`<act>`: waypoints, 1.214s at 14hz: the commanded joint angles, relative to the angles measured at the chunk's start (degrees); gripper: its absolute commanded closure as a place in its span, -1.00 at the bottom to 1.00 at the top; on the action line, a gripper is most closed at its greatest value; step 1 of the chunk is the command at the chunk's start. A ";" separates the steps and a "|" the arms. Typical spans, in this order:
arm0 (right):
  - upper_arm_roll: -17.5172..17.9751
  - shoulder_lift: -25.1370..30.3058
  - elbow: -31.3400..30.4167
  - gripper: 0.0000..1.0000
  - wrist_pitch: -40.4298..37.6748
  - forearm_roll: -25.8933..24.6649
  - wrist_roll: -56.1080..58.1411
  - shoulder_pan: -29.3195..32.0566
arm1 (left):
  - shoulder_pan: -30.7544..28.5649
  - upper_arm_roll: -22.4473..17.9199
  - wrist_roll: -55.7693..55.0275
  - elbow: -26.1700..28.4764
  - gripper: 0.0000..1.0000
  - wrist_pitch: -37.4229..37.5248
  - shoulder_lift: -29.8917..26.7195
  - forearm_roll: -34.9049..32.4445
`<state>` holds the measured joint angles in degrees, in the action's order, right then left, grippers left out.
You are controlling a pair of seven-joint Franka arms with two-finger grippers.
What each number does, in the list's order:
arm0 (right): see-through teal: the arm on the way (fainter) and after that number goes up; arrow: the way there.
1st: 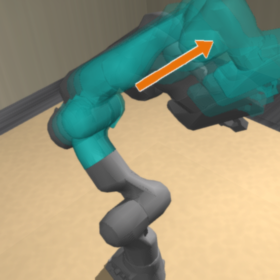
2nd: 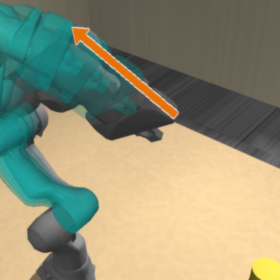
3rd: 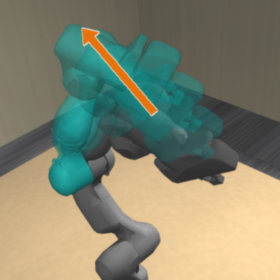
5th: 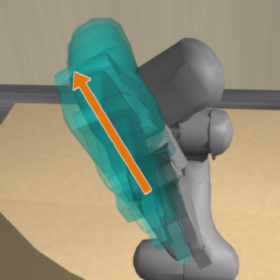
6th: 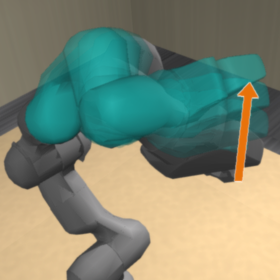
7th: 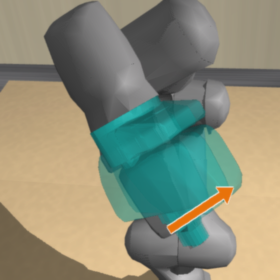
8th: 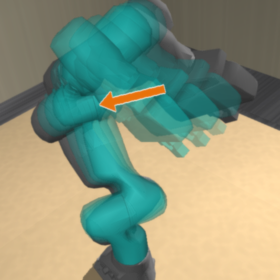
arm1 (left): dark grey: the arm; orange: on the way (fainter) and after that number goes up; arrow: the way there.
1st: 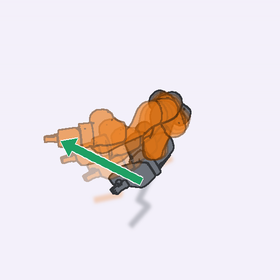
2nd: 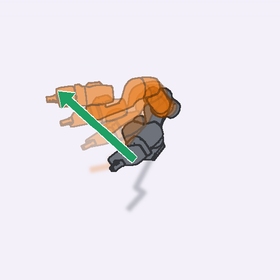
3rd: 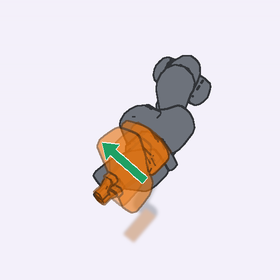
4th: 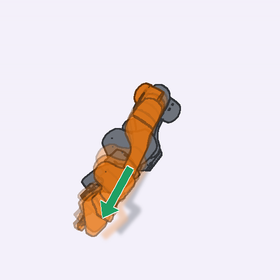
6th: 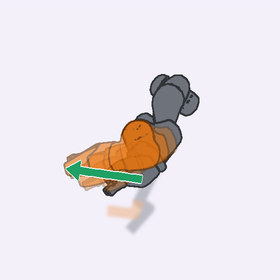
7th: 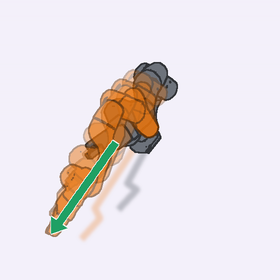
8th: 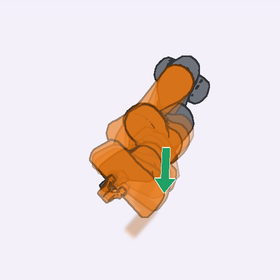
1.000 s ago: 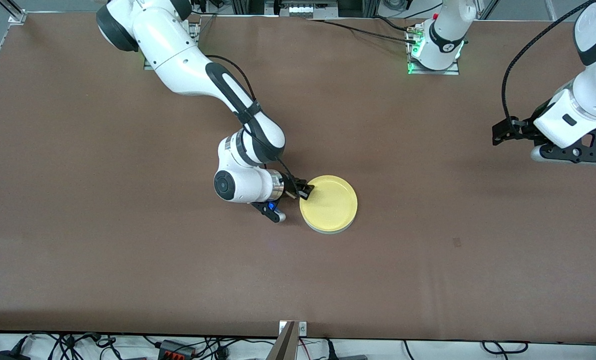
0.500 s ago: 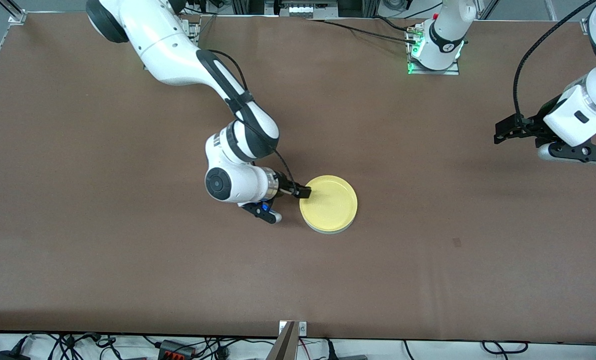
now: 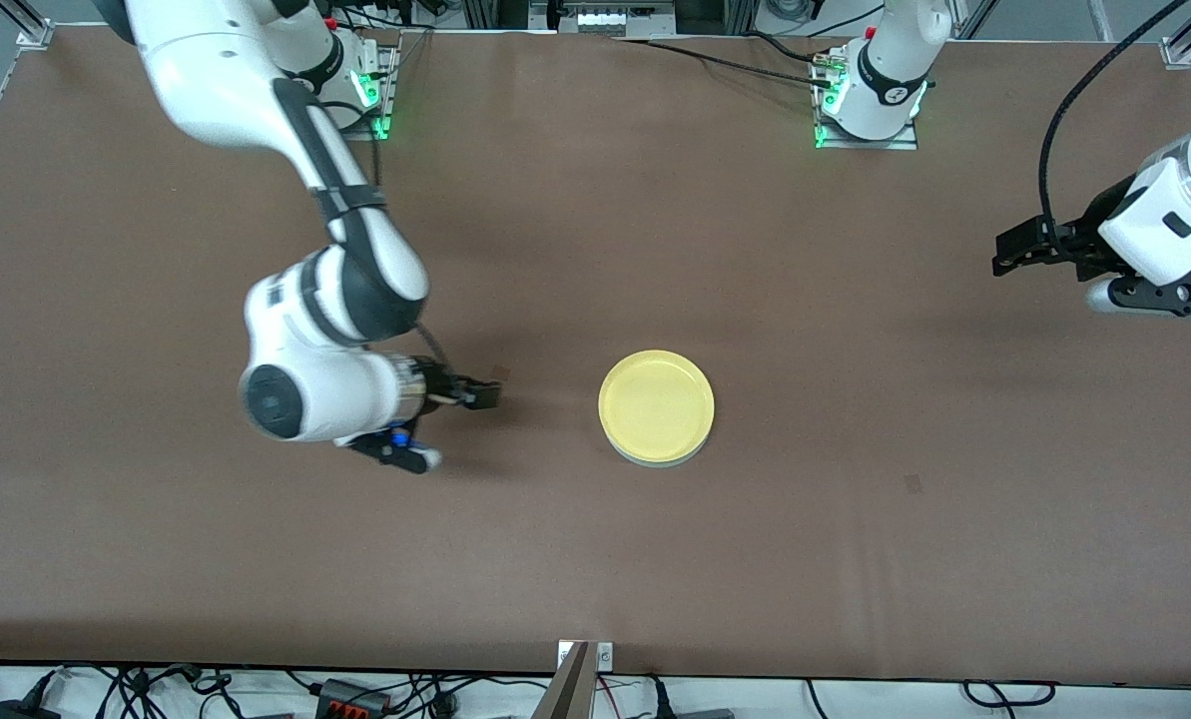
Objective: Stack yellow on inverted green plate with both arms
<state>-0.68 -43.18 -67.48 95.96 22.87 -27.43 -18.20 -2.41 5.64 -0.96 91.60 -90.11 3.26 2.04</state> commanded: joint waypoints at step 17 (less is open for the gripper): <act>-3.63 26.02 -6.52 -1.00 -4.91 -22.96 29.70 19.06 | 0.04 1.48 0.08 2.27 -1.00 0.02 -4.76 0.33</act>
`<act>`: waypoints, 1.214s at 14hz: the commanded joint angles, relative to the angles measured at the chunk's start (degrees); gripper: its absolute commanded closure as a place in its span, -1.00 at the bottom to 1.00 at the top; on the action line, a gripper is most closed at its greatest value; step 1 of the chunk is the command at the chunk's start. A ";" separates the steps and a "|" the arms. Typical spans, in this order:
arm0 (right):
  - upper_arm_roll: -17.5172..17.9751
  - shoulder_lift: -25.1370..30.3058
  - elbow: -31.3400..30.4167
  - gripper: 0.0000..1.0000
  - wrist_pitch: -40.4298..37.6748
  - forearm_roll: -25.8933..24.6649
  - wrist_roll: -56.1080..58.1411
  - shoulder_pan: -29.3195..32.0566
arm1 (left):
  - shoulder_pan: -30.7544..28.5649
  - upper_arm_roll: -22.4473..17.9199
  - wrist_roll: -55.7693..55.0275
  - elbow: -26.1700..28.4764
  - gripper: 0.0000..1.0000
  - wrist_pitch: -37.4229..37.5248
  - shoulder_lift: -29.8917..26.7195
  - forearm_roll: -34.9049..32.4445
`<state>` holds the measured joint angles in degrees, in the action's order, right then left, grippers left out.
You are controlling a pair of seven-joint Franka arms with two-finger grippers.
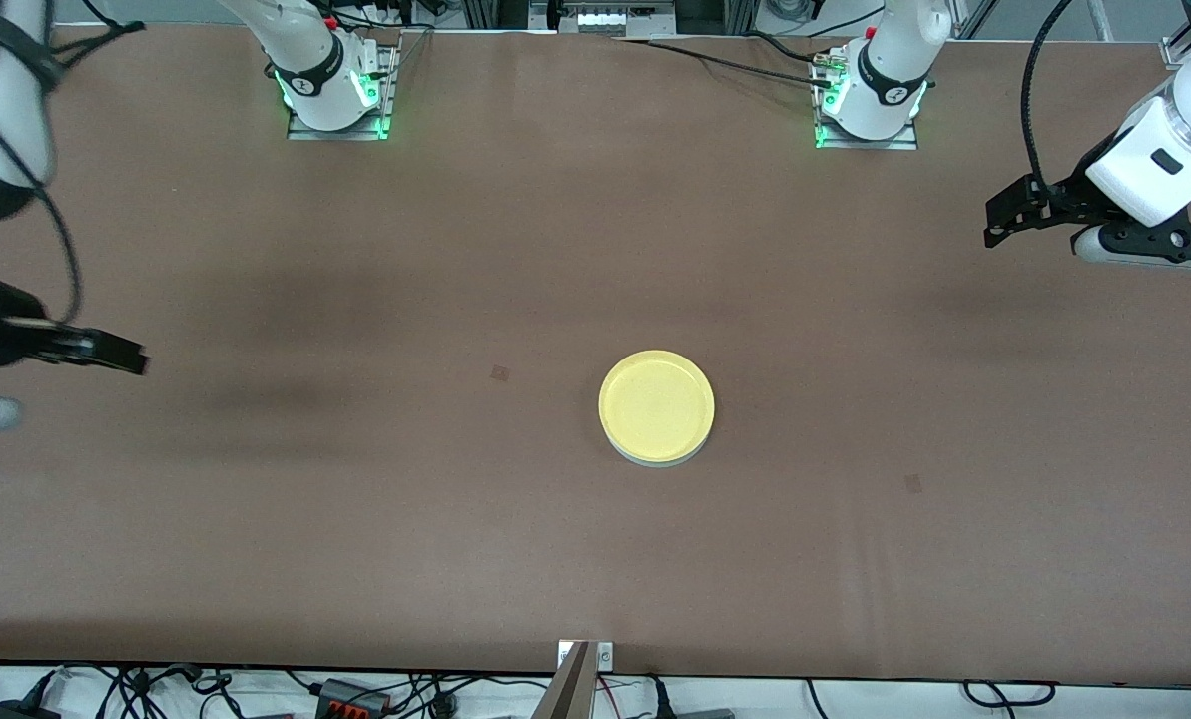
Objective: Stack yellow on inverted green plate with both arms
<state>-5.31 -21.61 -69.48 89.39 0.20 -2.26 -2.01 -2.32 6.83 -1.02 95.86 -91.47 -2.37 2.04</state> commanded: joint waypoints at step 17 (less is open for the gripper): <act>1.27 12.38 -13.13 -1.00 -0.61 -1.43 4.89 2.63 | -0.05 0.37 0.23 -2.52 -1.00 2.78 0.70 0.24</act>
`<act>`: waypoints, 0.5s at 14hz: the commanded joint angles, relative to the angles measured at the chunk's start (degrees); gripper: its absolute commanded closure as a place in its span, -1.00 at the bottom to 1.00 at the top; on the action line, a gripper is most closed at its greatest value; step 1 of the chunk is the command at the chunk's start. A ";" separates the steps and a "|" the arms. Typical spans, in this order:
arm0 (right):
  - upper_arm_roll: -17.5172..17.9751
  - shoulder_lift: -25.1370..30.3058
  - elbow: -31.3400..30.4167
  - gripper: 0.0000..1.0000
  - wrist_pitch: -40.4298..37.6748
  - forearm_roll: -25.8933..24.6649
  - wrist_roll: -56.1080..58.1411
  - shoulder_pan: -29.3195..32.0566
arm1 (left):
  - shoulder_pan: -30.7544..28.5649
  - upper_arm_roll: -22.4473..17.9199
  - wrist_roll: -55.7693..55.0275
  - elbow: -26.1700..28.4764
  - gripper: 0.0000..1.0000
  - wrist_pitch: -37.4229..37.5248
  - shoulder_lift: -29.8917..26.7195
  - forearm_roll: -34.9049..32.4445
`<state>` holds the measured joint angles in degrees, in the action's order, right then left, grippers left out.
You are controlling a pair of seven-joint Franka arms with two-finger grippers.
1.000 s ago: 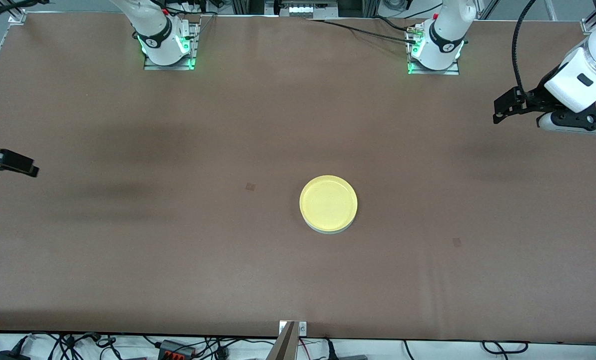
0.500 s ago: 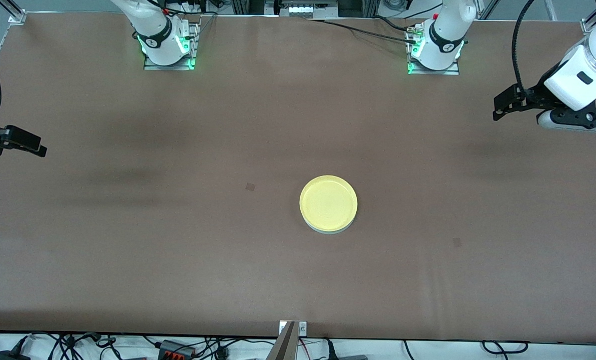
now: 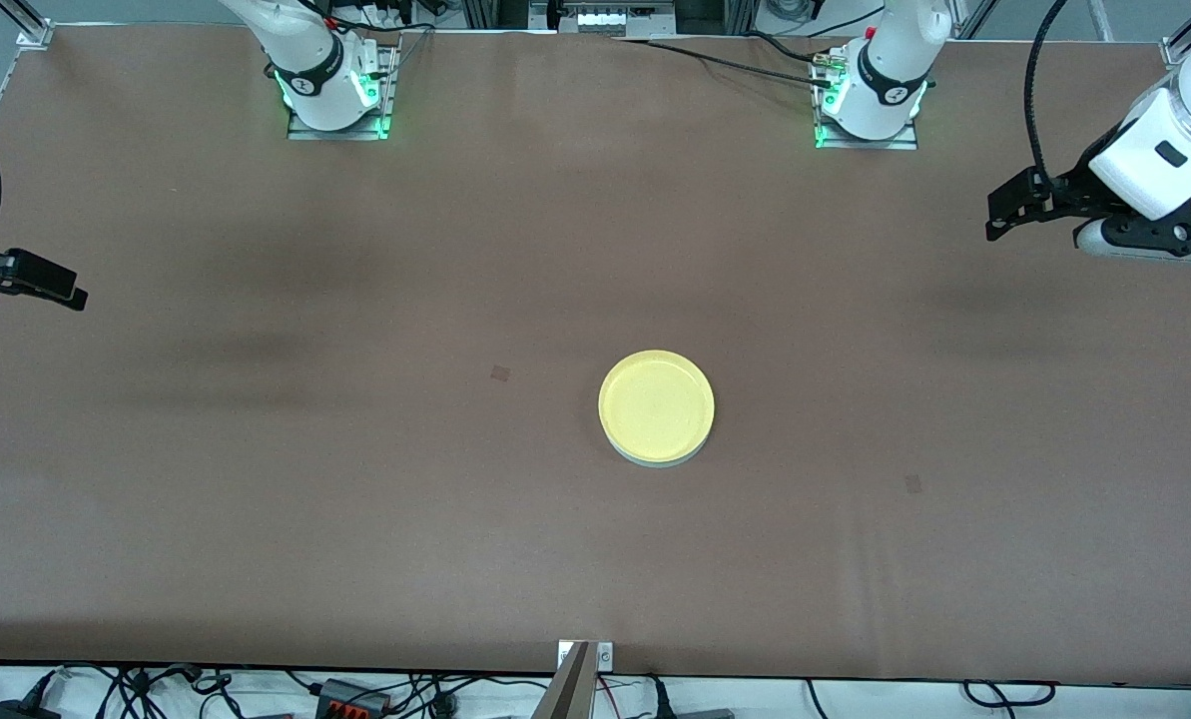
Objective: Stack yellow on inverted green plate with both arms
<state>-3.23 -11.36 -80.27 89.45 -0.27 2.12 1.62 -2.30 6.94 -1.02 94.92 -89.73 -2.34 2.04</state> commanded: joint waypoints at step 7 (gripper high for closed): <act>-0.82 13.98 -21.22 -1.00 8.00 -0.96 -0.54 -1.27 | -0.07 0.26 0.23 -2.46 -1.00 1.14 0.93 0.24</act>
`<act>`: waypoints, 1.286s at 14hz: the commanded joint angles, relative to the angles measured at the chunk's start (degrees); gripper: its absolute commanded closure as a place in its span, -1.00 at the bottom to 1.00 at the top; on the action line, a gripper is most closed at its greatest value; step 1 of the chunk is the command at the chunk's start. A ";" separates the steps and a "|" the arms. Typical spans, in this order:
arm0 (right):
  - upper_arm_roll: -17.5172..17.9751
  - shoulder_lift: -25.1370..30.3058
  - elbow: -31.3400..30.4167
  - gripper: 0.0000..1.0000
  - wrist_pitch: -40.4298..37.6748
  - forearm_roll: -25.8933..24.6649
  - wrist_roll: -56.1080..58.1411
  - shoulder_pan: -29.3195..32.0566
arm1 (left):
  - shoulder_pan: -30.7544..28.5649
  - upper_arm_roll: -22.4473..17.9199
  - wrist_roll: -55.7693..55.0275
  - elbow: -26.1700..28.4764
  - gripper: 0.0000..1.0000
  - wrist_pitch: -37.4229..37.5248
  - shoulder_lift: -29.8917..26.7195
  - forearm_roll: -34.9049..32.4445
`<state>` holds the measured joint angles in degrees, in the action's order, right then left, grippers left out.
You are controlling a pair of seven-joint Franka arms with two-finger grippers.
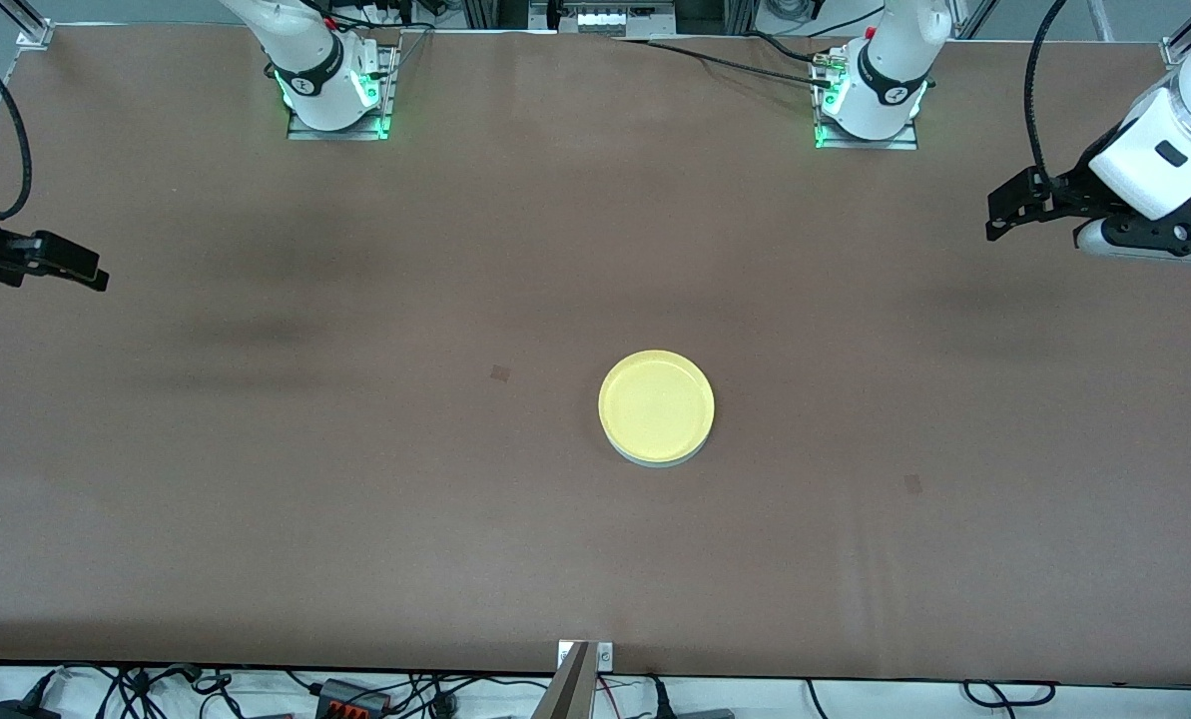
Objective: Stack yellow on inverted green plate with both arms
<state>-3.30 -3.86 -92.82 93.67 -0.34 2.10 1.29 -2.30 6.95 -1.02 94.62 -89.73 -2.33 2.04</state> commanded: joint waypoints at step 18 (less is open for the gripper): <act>-0.74 5.09 -3.95 -1.00 1.78 -0.63 0.19 -0.77 | 0.01 0.25 0.14 -2.34 -1.00 1.32 1.10 0.24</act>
<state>-3.58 1.77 -98.18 96.65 -0.35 2.11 1.23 -2.29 6.98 -1.02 94.14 -89.73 -1.94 2.04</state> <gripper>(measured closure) 0.000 0.000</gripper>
